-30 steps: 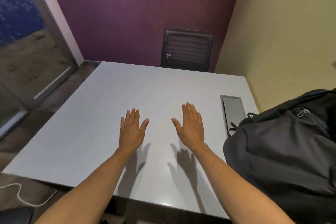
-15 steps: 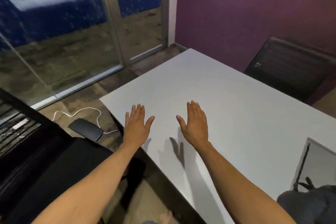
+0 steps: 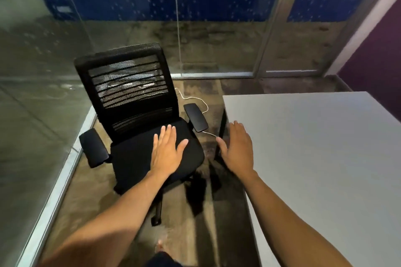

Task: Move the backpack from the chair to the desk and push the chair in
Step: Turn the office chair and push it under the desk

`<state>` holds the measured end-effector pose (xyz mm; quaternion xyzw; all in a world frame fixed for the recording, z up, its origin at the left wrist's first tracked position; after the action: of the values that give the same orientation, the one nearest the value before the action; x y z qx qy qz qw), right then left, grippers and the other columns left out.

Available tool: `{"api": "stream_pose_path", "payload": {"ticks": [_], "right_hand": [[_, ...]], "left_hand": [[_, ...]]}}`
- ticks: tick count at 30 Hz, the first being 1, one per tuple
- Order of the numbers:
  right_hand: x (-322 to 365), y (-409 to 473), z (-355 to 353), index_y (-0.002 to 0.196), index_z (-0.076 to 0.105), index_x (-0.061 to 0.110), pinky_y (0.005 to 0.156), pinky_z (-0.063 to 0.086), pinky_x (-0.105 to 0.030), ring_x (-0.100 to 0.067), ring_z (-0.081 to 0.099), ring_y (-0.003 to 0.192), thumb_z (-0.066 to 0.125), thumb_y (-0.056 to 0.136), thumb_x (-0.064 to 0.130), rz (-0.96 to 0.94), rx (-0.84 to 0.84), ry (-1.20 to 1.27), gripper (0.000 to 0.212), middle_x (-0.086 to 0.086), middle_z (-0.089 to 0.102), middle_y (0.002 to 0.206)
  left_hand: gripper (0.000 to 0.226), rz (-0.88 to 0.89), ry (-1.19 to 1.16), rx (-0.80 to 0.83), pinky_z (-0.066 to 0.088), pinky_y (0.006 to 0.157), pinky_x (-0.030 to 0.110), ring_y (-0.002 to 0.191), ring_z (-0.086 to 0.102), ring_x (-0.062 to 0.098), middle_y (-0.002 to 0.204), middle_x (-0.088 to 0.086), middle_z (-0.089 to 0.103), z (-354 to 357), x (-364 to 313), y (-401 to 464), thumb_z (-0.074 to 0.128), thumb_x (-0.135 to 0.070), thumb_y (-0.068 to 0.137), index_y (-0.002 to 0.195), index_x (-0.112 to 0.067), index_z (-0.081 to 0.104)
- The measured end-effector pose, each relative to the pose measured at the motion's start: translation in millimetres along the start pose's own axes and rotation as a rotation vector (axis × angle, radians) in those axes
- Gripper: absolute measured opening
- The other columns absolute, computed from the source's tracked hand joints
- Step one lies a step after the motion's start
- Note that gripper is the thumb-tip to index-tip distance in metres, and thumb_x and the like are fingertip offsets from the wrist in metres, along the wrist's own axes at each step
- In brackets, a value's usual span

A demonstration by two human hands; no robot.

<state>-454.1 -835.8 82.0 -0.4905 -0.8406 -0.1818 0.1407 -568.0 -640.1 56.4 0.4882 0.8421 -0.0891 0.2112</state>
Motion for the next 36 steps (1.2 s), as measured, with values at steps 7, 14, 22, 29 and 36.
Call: {"api": "stream_pose_path", "payload": {"ticks": [7,14,22,29,36], "right_hand": [[121,10,49,0.145,0.037,0.005,0.112,0.033,-0.047,-0.032,0.031,0.142,0.045,0.096,0.051,-0.244,0.064,0.018,0.067,-0.015,0.038,0.152],[229,-1,100,0.147,0.034,0.005,0.116,0.028,-0.047,-0.03,0.026,0.145,0.045,0.097,0.05,-0.392,0.114,0.058,0.069,-0.015,0.034,0.154],[358,-31,159,0.148,0.032,0.004,0.117,0.026,-0.045,-0.028,0.023,0.146,0.039,0.097,0.053,-0.593,0.218,0.112,0.071,-0.014,0.031,0.156],[429,-59,209,0.146,0.034,0.004,0.115,0.029,-0.043,-0.029,0.029,0.143,0.031,0.095,0.06,-0.746,0.31,0.088,0.076,-0.015,0.036,0.153],[477,-61,253,0.145,0.034,0.006,0.116,0.028,-0.047,-0.031,0.024,0.145,0.039,0.096,0.057,-0.788,0.37,0.09,0.071,-0.016,0.034,0.154]], "left_hand": [[0.072,-0.181,0.023,-0.1,-0.003,0.121,0.039,0.151,-0.001,0.019,0.163,0.006,0.012,-50,102,-25,0.026,-0.055,0.099,0.154,-0.01,0.015],[0.074,-0.344,0.024,-0.175,-0.004,0.122,0.039,0.15,-0.001,0.018,0.163,0.006,0.013,-97,208,-62,0.026,-0.057,0.098,0.154,-0.011,0.017],[0.074,-0.521,0.017,-0.331,-0.001,0.122,0.04,0.151,0.003,0.019,0.162,0.008,0.015,-163,310,-128,0.026,-0.057,0.097,0.152,-0.009,0.021],[0.072,-0.679,-0.016,-0.372,-0.001,0.122,0.039,0.151,0.001,0.019,0.163,0.007,0.014,-182,375,-186,0.026,-0.055,0.097,0.153,-0.01,0.019],[0.072,-0.639,-0.015,-0.543,0.024,0.112,0.053,0.14,0.035,0.038,0.145,0.02,0.046,-196,416,-203,0.041,-0.055,0.092,0.136,0.001,0.05]]}}
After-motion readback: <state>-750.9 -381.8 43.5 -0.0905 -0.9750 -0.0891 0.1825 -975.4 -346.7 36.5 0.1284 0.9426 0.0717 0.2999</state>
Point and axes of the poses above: each hand's wrist, its own y-axis towards the middle knuckle, its own z-axis out of the palm, x = y × z, the point moved 6 cm from there along y, towards the middle knuckle
